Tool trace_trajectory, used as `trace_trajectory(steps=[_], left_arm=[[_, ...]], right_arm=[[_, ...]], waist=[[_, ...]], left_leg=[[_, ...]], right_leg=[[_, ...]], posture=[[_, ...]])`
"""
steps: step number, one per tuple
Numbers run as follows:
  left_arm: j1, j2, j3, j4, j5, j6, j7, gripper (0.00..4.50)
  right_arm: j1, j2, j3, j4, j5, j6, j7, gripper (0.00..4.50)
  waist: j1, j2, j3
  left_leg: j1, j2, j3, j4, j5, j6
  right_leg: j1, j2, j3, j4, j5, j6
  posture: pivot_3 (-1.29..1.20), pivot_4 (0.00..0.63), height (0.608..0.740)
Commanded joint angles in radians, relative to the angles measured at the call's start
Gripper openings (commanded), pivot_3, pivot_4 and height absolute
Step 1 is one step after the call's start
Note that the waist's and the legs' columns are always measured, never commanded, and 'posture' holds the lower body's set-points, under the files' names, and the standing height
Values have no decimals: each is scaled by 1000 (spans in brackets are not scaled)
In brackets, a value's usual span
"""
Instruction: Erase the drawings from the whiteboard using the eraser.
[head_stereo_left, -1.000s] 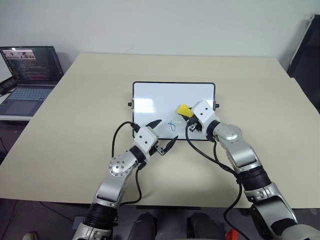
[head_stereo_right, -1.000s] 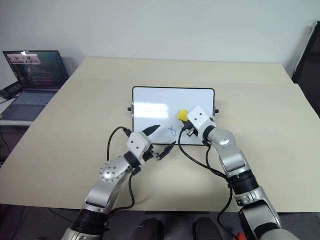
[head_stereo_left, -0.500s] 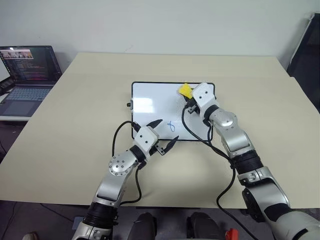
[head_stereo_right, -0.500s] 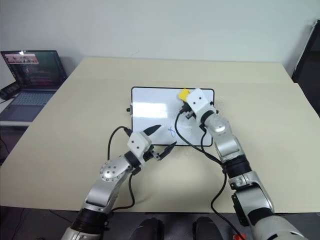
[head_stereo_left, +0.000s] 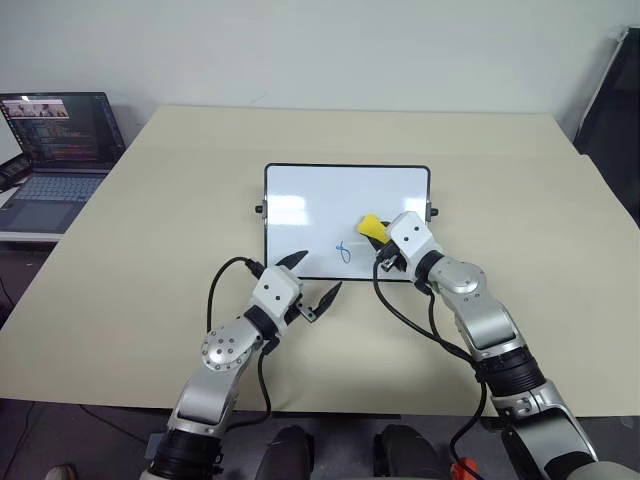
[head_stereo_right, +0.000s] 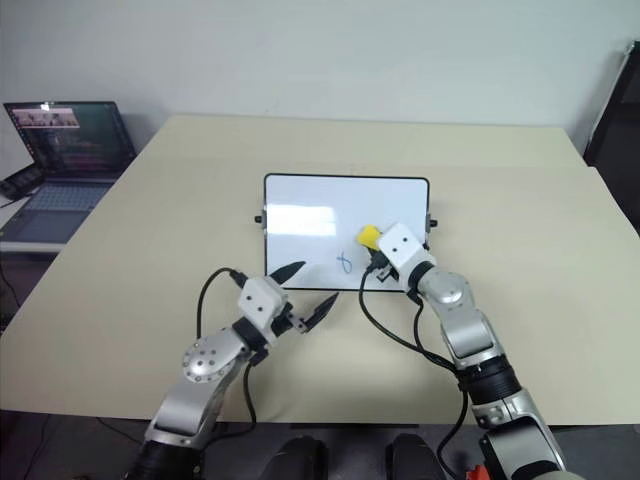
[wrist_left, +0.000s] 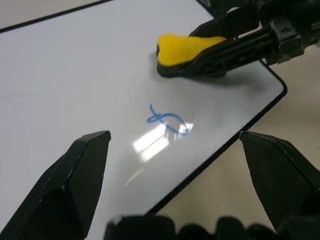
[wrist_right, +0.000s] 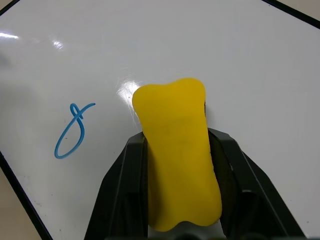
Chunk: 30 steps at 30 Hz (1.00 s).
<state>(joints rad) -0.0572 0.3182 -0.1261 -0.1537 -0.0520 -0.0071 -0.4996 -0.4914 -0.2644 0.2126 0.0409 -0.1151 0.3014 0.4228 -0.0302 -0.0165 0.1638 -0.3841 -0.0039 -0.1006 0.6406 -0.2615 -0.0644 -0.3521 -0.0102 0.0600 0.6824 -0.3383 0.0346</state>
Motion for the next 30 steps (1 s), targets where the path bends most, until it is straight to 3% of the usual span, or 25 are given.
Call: trace_trajectory(steps=[1,19,30], left_arm=[[2,3,9,-56,-7,4,7,4500],[-9,4,13,-58,-6,13,11,4500],[-24,14,14,-45,-13,8,-11,4500]], right_arm=[[-4,-10,-52,-17,2,3,-36,1327],[-28,-3,-71,-80,48,-126,-28,1327],[-14,62,97,50,-17,-233,17,1327]], waist=[[1,0,0],[-4,0,0],[-3,0,0]], left_leg=[[0,0,0,0,0,0],[-1,0,0,-1,0,0],[-1,0,1,-1,0,0]], right_leg=[[0,0,0,0,0,0],[-1,0,0,-1,0,0],[-1,0,0,-1,0,0]], posture=[[0,150,740],[0,150,740],[0,150,740]])
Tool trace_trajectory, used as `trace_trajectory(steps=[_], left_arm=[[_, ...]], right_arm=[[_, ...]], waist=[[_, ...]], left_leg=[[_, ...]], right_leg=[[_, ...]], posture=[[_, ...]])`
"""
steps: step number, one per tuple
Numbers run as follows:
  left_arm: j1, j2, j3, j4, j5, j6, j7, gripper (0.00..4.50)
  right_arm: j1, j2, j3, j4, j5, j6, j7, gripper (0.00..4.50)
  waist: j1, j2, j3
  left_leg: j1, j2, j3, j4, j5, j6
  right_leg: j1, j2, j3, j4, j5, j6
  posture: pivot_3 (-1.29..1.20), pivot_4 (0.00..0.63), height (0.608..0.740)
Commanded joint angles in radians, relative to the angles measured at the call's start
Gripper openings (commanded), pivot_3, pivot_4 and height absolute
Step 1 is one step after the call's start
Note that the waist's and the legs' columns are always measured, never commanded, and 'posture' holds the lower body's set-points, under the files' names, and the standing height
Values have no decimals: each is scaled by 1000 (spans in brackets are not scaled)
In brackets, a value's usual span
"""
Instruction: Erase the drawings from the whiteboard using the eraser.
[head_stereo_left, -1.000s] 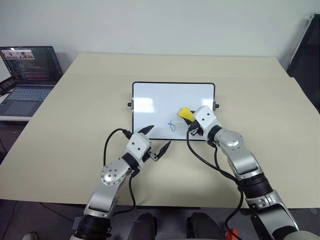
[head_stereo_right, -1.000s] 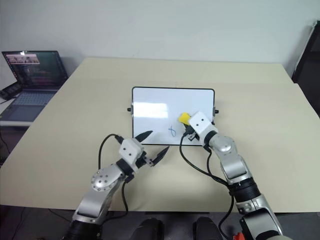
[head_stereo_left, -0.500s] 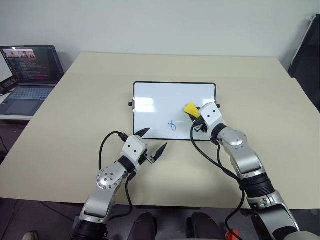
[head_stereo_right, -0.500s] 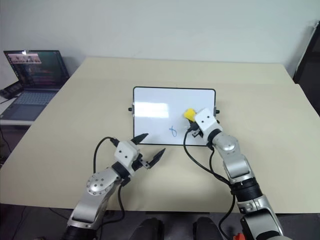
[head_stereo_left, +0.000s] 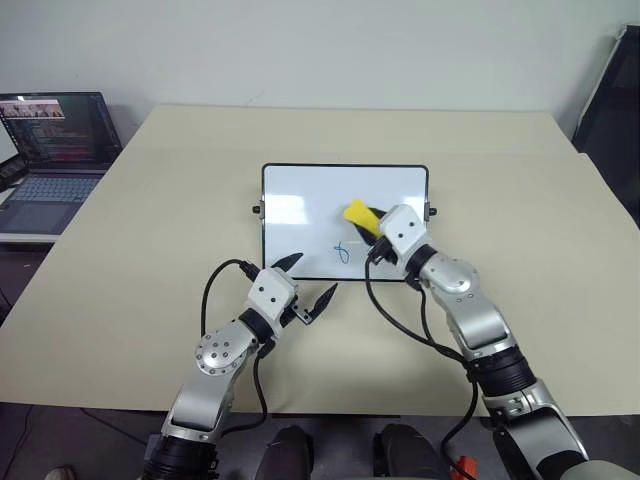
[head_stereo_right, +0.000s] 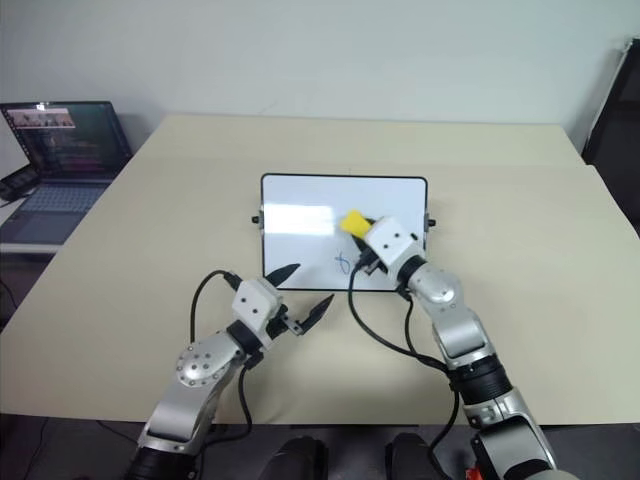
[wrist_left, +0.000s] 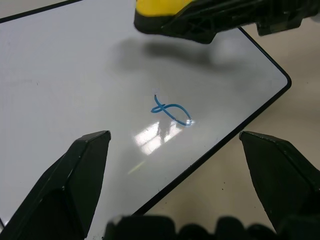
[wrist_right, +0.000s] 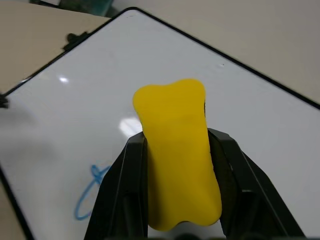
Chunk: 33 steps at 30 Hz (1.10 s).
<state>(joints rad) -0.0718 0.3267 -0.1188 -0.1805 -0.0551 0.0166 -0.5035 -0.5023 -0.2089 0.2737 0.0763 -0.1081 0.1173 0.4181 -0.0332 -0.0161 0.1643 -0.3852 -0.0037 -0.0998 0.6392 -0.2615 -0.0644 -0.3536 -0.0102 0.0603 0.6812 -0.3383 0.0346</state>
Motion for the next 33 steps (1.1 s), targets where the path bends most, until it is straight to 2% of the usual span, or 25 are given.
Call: trace_trajectory(steps=[1,9,14,25,33], left_arm=[[-6,8,8,-20,-10,-16,-8,4500],[35,4,3,-56,-2,-8,0,4500],[34,-2,2,-62,0,-2,7,4500],[51,6,8,-75,-3,3,18,4500],[37,4,3,-63,-6,3,11,4500]], right_arm=[[-5,3,49,27,-33,-55,28,1327],[-45,-19,95,137,-139,-50,7,1327],[0,-59,133,112,-167,-42,74,1327],[15,-165,57,96,-151,-6,86,1327],[-77,-114,19,174,-153,-11,-14,1327]], waist=[[0,0,0],[-1,0,0],[0,0,0],[11,0,0],[8,0,0]], left_leg=[[0,0,0,0,0,0],[0,0,0,0,0,0],[2,0,0,0,0,0],[2,-1,-2,1,0,0],[2,-2,-7,2,2,1]], right_leg=[[0,0,0,0,0,0],[0,0,1,0,0,0],[1,0,0,1,0,0],[3,-1,-3,1,0,0],[6,-3,-14,2,1,-1]], posture=[[0,150,740],[0,150,740],[0,150,740],[0,150,740],[0,150,740]])
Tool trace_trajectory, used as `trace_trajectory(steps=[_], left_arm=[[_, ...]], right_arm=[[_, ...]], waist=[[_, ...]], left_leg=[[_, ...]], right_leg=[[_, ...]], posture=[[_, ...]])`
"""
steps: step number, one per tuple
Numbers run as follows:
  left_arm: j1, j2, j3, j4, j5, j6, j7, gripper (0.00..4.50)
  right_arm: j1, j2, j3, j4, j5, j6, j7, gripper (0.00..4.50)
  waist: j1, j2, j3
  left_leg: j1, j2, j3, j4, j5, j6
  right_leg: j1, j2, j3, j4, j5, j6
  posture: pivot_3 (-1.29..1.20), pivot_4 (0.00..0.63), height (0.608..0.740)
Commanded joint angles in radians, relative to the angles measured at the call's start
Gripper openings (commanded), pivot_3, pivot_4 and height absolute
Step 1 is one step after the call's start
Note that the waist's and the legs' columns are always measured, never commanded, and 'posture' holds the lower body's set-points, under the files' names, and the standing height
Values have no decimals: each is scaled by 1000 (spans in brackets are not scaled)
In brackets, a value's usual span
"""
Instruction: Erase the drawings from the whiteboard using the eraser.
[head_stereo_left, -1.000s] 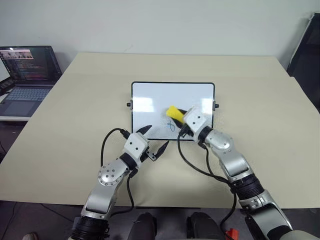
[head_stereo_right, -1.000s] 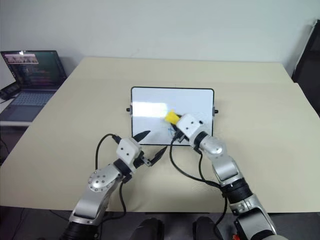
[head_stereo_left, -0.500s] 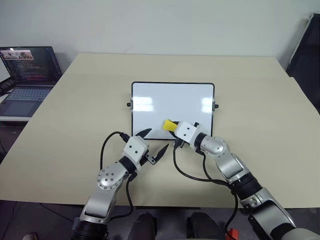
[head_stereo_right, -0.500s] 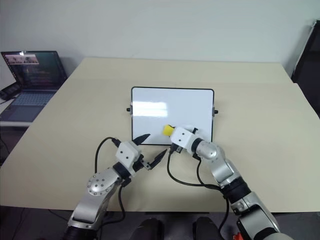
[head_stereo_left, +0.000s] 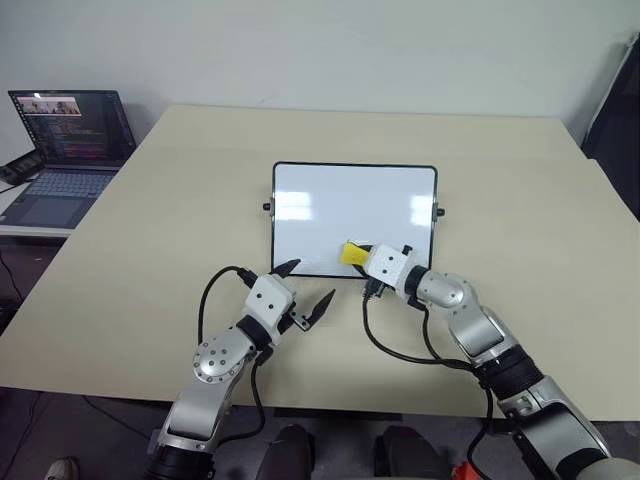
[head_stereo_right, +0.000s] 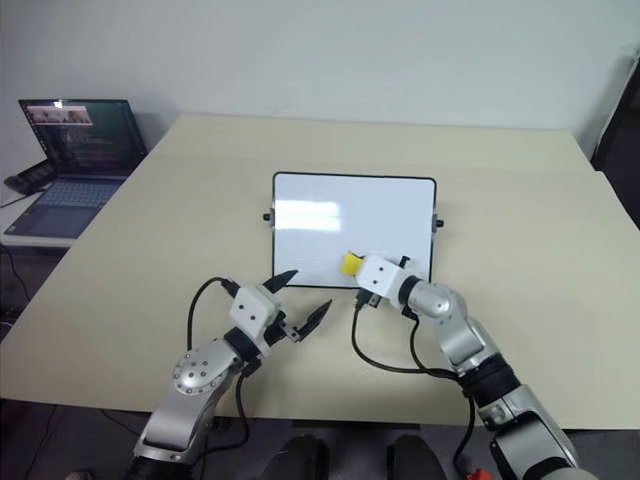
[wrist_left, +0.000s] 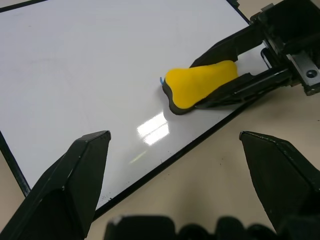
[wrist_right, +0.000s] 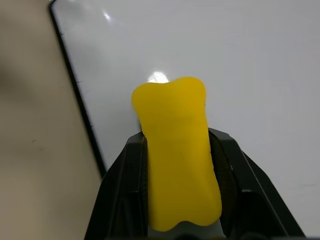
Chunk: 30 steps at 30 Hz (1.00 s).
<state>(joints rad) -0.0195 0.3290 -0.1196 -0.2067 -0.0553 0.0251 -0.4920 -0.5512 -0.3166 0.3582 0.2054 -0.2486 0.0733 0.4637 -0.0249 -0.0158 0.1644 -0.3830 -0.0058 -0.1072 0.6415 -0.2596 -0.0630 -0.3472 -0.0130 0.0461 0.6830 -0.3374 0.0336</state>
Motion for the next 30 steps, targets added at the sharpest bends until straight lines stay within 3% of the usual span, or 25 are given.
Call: trace_trajectory(steps=[1,8,15,20,24,30], left_arm=[[-17,2,4,-35,-7,-5,-1,4500],[-22,1,4,-31,-7,-6,-2,4500],[-13,0,2,-35,-4,-7,1,4500],[-10,1,3,-38,-4,-6,1,4500],[-16,0,-3,-33,-5,-8,-4,4500],[-41,-4,-19,-27,-30,-15,-44,4500]], right_arm=[[-33,-1,-65,50,-13,31,-65,1327],[-5,13,-33,31,-19,33,-35,1327],[105,-70,3,-52,-31,50,74,1327],[148,-107,-29,-92,-21,58,76,1327],[157,-71,-108,-168,55,48,39,1327],[254,-76,-220,-414,158,57,46,1327]], waist=[[0,0,0],[-6,0,0],[-4,0,0],[-2,0,0],[0,0,0],[-2,1,2]], left_leg=[[1,0,-1,0,0,0],[2,0,-1,0,0,0],[2,-1,-1,-1,0,0],[2,-1,-2,-1,0,0],[2,-1,-3,-1,0,0],[-3,-2,-2,-1,0,0]], right_leg=[[1,0,-1,0,0,0],[3,0,-1,0,0,0],[3,-1,-2,-2,0,0],[4,-1,-2,-2,0,0],[4,-1,-2,-2,0,0],[0,-2,-2,-3,-1,0]], posture=[[0,150,740],[0,150,740],[0,150,740],[0,150,740],[0,150,740],[0,150,740]])
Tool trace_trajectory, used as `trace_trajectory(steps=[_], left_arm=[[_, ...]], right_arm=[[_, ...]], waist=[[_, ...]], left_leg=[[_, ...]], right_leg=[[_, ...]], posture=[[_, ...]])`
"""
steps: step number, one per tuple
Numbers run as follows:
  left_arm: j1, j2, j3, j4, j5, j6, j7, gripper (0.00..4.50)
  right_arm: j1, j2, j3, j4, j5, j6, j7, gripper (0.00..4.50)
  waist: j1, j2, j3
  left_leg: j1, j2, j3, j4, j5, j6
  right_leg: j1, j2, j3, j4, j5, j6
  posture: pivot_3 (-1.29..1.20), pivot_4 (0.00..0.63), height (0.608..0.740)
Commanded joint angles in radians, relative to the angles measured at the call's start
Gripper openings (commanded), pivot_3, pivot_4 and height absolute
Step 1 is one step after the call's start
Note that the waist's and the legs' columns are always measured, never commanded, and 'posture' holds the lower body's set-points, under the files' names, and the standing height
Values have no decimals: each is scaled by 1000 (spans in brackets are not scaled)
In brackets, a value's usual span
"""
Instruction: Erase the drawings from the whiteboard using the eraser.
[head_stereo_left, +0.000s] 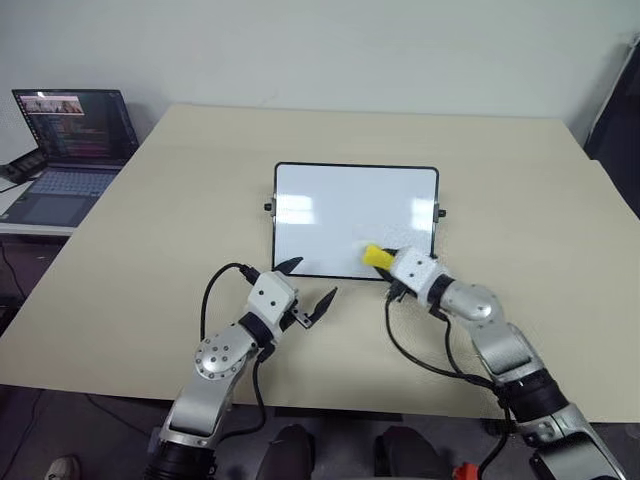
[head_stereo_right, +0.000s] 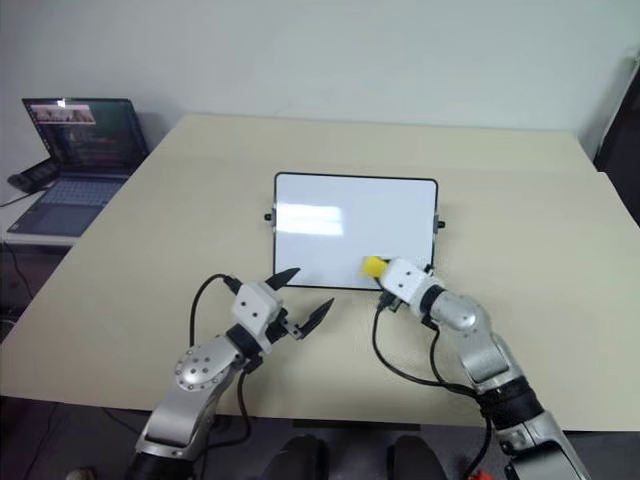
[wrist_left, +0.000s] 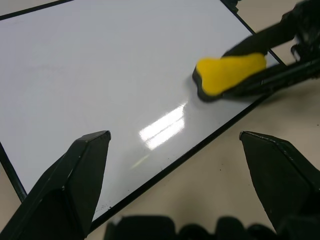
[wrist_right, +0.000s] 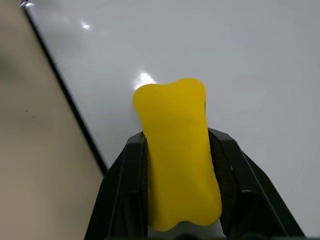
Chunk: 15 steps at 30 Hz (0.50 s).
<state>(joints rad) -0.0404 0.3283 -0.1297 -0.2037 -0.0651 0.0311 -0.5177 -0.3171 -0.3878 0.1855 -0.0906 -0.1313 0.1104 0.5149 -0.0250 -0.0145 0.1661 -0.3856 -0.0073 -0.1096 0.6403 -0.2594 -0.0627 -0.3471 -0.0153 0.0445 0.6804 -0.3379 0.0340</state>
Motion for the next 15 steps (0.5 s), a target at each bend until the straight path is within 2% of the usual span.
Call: trace_trajectory(steps=[1,4,7,11,15], left_arm=[[-32,0,-15,-24,-25,-29,-36,4500],[-83,11,-29,5,-53,-37,-101,4500],[-145,16,-41,43,-83,-49,-174,4500],[-240,9,-75,116,-122,-54,-285,4500],[-375,-22,-144,275,-136,-109,-444,4500]], right_arm=[[55,-12,-76,-184,45,53,-13,1327],[146,-30,-138,-370,47,179,-30,1327],[179,-20,-194,-470,53,354,-67,1327],[190,8,-286,-517,48,564,-137,1327],[207,32,-399,-526,56,741,-194,1327]], waist=[[-2,0,0],[1,0,0],[0,0,0],[-2,1,0],[1,1,0]], left_leg=[[-1,0,0,0,0,0],[-5,0,0,-1,0,0],[-8,0,-1,0,0,0],[-7,0,0,1,0,0],[-8,-1,1,1,0,0]], right_leg=[[-1,0,0,0,0,0],[-4,0,0,0,-1,0],[-6,0,0,0,-1,0],[-6,1,-2,1,0,0],[-6,1,-3,0,-1,0]], posture=[[0,150,740],[0,150,740],[0,150,740],[0,150,740],[0,150,740]])
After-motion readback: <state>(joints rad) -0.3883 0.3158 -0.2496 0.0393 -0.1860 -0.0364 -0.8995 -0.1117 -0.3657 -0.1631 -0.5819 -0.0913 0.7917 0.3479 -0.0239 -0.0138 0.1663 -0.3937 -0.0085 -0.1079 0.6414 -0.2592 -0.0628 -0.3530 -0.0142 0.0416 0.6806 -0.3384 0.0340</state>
